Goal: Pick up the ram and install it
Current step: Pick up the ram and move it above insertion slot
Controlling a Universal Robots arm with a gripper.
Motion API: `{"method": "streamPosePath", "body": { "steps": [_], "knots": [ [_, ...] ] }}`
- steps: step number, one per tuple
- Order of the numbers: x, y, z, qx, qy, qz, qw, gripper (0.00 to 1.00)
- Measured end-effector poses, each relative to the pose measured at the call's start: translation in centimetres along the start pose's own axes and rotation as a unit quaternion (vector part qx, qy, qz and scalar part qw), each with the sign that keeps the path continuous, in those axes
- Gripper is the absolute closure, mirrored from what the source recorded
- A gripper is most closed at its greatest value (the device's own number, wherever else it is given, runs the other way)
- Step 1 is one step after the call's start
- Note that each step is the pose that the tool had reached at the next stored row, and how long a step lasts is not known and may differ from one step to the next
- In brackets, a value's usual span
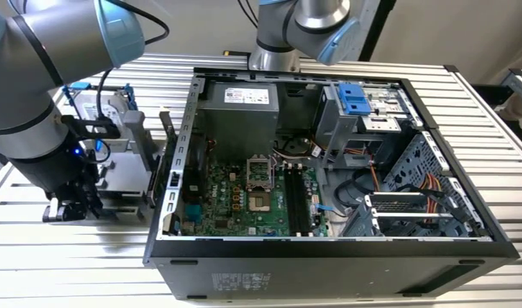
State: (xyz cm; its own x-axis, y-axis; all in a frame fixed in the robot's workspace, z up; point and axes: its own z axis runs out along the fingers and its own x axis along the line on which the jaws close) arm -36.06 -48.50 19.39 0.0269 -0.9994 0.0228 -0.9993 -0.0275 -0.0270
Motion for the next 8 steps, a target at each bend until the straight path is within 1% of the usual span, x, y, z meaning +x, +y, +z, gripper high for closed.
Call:
{"method": "streamPosePath", "body": {
  "steps": [3,8],
  "knots": [
    [-0.01,0.0,0.0,0.0,0.0,0.0,1.0,0.0],
    [-0.31,-0.01,0.0,0.0001,0.0,0.0,1.0,0.0]
  ]
}}
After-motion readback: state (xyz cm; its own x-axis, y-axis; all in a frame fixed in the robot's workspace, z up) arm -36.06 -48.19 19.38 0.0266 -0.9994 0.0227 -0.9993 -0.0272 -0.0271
